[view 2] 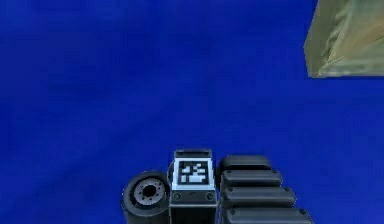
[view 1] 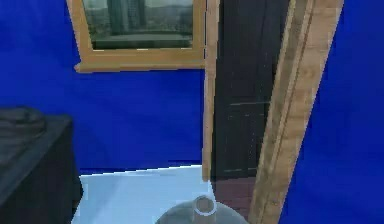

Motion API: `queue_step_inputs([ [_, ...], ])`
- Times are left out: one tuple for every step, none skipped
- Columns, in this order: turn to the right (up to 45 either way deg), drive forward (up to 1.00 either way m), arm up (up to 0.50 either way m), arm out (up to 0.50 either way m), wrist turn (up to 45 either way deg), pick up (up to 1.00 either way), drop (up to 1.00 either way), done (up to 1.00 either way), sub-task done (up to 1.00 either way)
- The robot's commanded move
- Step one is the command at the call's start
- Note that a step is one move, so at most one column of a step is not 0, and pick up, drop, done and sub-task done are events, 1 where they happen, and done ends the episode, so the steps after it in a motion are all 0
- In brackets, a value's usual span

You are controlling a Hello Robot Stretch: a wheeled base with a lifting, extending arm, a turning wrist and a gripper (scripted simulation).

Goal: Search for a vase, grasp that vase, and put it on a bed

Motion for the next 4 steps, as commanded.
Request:
queue_step_inputs([
  [0.0,0.70,0.00,0.00,0.0,0.00,0.00,0.00,0.00],
  [-12.0,0.00,0.00,0.00,0.0,0.00,0.00,0.00,0.00],
  [0.0,0.30,0.00,0.00,0.0,0.00,0.00,0.00,0.00],
  [45.0,0.00,0.00,0.00,0.0,0.00,0.00,0.00,0.00],
])
